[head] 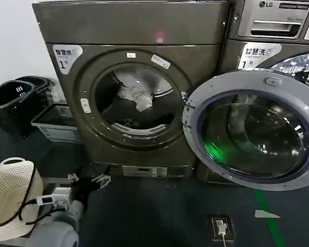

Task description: Grasp the clothes from the dryer.

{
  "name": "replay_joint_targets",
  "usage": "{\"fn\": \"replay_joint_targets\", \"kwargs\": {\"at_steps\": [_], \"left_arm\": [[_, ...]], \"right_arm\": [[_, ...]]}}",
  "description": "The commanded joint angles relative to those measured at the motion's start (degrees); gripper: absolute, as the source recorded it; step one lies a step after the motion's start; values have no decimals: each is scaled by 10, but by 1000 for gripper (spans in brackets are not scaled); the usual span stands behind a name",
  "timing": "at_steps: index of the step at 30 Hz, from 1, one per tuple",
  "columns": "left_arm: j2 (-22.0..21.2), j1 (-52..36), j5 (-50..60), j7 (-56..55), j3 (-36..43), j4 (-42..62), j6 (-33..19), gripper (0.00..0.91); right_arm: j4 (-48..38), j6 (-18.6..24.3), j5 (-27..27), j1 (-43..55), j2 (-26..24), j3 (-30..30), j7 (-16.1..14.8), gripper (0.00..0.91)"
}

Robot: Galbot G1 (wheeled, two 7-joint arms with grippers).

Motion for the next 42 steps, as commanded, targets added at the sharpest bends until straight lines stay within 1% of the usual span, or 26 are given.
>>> {"fn": "replay_joint_targets", "kwargs": {"at_steps": [1, 7, 12, 16, 19, 27, 42], "left_arm": [[-1, -1, 3, 6, 0, 1, 28, 907], [-1, -2, 5, 11, -1, -4, 28, 907], [-1, 0, -7, -15, 8, -4, 28, 907], [-1, 0, 15, 12, 5, 0, 28, 907], [0, 1, 47, 10, 6, 4, 28, 907], [0, 4, 29, 8, 5, -3, 28, 907], [2, 7, 32, 13, 5, 1, 28, 907]], "right_arm": [[0, 4, 15, 0, -1, 0, 5, 907], [0, 3, 16, 1, -1, 1, 6, 907], [0, 4, 16, 2, -1, 0, 6, 907], [-1, 4, 17, 2, 0, 1, 6, 907], [0, 4, 16, 1, 1, 0, 6, 907], [0, 4, 16, 1, 1, 1, 6, 907], [2, 3, 16, 0, 2, 3, 4, 907]]}}
